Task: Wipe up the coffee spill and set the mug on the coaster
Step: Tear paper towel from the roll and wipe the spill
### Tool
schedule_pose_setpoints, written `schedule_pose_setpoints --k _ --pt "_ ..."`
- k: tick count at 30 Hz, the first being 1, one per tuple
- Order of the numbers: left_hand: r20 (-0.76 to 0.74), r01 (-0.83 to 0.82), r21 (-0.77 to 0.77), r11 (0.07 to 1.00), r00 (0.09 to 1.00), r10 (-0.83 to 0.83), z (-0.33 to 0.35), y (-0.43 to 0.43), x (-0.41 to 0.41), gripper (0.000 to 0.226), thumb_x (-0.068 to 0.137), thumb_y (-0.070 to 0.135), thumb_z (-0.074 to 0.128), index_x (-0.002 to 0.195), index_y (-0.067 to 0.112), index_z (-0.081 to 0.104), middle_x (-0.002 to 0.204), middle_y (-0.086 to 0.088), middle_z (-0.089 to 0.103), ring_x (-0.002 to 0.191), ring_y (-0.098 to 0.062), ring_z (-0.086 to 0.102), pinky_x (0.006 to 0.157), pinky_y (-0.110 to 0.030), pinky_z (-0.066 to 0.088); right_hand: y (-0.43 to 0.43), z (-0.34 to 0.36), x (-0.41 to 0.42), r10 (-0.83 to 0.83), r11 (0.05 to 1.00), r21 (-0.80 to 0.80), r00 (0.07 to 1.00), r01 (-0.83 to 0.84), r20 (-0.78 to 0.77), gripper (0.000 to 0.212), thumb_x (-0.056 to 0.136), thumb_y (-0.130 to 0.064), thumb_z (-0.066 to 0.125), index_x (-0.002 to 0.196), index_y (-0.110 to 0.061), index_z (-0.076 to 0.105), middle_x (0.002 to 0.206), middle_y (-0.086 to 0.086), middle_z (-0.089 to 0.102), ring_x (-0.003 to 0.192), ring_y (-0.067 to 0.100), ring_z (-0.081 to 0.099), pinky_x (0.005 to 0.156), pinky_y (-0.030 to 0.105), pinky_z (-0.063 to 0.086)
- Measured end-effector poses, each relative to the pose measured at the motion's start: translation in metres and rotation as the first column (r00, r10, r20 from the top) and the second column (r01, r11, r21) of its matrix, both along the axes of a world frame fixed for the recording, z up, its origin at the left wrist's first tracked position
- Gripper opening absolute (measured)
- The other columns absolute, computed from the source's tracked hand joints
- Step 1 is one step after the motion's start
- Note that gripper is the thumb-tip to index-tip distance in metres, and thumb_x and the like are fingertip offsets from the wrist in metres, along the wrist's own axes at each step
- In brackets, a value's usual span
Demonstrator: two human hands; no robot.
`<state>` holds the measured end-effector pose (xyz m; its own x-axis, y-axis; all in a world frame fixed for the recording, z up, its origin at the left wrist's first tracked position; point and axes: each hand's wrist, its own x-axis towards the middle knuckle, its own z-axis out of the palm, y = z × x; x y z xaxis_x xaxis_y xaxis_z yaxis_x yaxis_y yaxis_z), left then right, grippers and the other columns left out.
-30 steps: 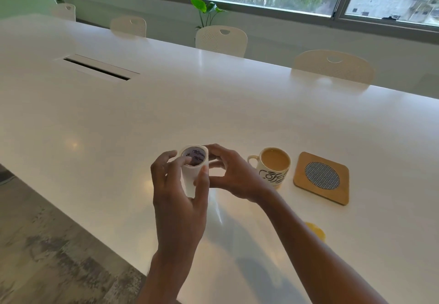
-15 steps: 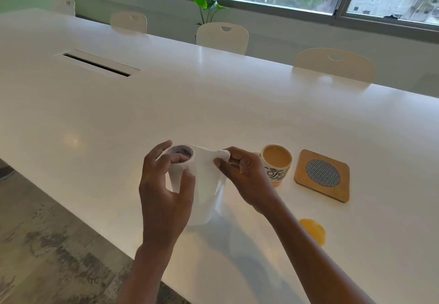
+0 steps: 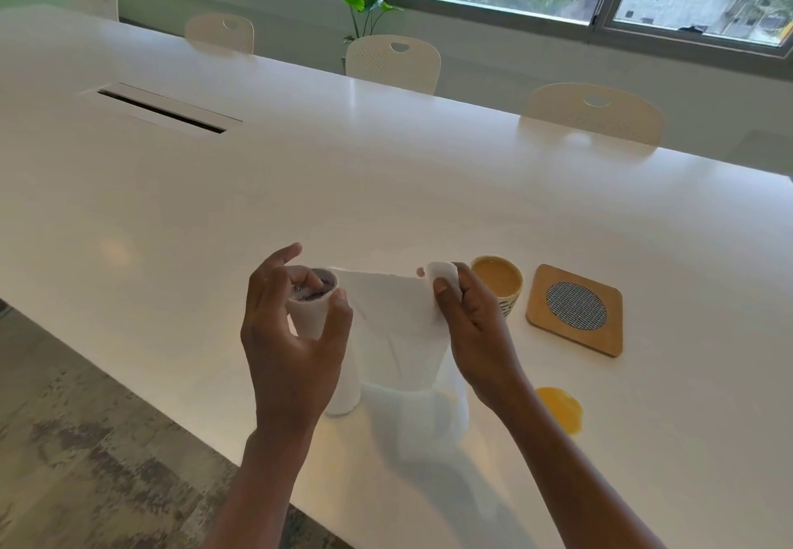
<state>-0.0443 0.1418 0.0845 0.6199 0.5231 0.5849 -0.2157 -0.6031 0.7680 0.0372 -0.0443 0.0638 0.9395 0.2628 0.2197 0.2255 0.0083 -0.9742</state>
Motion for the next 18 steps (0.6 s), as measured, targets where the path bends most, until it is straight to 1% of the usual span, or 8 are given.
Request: schedule_pose_setpoints --k 2,5,7,9,11,14,16,18 --pt "0.009 0.008 -0.015 1.000 1.000 -0.008 -0.002 -0.001 0.002 0.018 0.089 0.015 0.073 0.099 0.008 0.060 0.139 -0.003 0.063 0.126 -0.030 0.065 0.090 -0.057 0.059 -0.001 0.002 -0.005 0.011 1.000 0.008 1.000 -0.011 -0.002 0.037 0.106 -0.054 0.054 0.115 -0.022 0.070 0.098 -0.007 0.071 0.089 0.009 0.063 0.076 0.030 0.048" --pt "0.013 -0.009 -0.066 0.998 1.000 0.010 -0.003 -0.004 0.006 0.034 0.088 0.025 0.084 0.100 0.008 0.057 0.131 0.009 0.064 0.115 -0.024 0.068 0.086 -0.052 0.060 -0.005 0.002 -0.012 0.045 0.998 -0.037 0.999 -0.044 0.028 0.061 0.085 -0.079 0.066 0.115 -0.026 0.066 0.100 -0.007 0.070 0.089 0.013 0.064 0.072 0.031 0.053" --pt "0.022 -0.012 -0.118 0.993 1.000 0.015 -0.004 -0.005 0.008 0.045 0.085 0.026 0.090 0.099 0.008 0.051 0.122 0.017 0.064 0.108 -0.020 0.070 0.085 -0.049 0.062 -0.008 0.003 -0.014 0.005 0.989 -0.146 0.996 0.009 0.090 0.050 0.078 -0.071 0.080 0.104 -0.032 0.064 0.089 -0.014 0.066 0.078 0.011 0.061 0.065 0.033 0.054" --pt "0.047 -0.017 -0.146 0.989 0.999 0.024 -0.005 -0.006 0.011 0.050 0.083 0.025 0.091 0.097 0.006 0.047 0.114 0.017 0.068 0.101 -0.008 0.071 0.083 -0.043 0.062 -0.011 0.003 -0.014 -0.031 0.972 -0.224 0.983 0.071 0.178 0.029 0.085 -0.047 0.086 0.093 -0.029 0.064 0.082 -0.014 0.064 0.071 0.009 0.056 0.062 0.038 0.051" --pt "0.064 -0.036 -0.163 0.986 0.997 0.047 -0.006 -0.006 0.015 0.053 0.081 0.024 0.093 0.100 0.007 0.046 0.106 0.018 0.068 0.090 -0.001 0.069 0.079 -0.033 0.061 -0.014 0.002 -0.015 -0.036 0.966 -0.243 0.979 0.086 0.203 0.020 0.091 -0.030 0.085 0.091 -0.026 0.066 0.081 -0.013 0.066 0.070 0.007 0.055 0.063 0.035 0.050" --pt "0.051 -0.067 -0.169 0.983 0.996 0.076 -0.005 -0.004 0.020 0.048 0.084 0.025 0.091 0.113 0.012 0.055 0.097 0.020 0.067 0.086 0.002 0.068 0.078 -0.017 0.055 -0.016 0.001 -0.017 -0.068 0.957 -0.267 0.982 0.114 0.173 0.019 0.095 -0.025 0.081 0.094 -0.032 0.063 0.079 -0.020 0.067 0.064 0.004 0.055 0.057 0.016 0.045" --pt "0.043 -0.093 -0.141 0.986 0.994 0.100 -0.006 -0.003 0.023 0.034 0.088 0.026 0.087 0.110 0.014 0.065 0.095 0.023 0.068 0.084 0.006 0.067 0.077 -0.018 0.055 -0.015 0.000 -0.019 -0.088 0.956 -0.266 0.986 0.123 0.138 0.015 0.095 -0.027 0.080 0.096 -0.033 0.067 0.078 -0.018 0.069 0.063 0.004 0.057 0.055 0.017 0.046" --pt "0.053 -0.121 -0.135 0.983 0.990 0.129 -0.006 -0.002 0.026 0.024 0.090 0.026 0.086 0.102 0.015 0.068 0.092 0.026 0.068 0.082 0.009 0.067 0.075 -0.018 0.055 -0.013 -0.001 -0.024 -0.103 0.954 -0.264 0.984 0.139 0.143 0.013 0.096 -0.030 0.078 0.087 -0.027 0.070 0.074 -0.007 0.069 0.059 0.003 0.055 0.053 0.022 0.045"
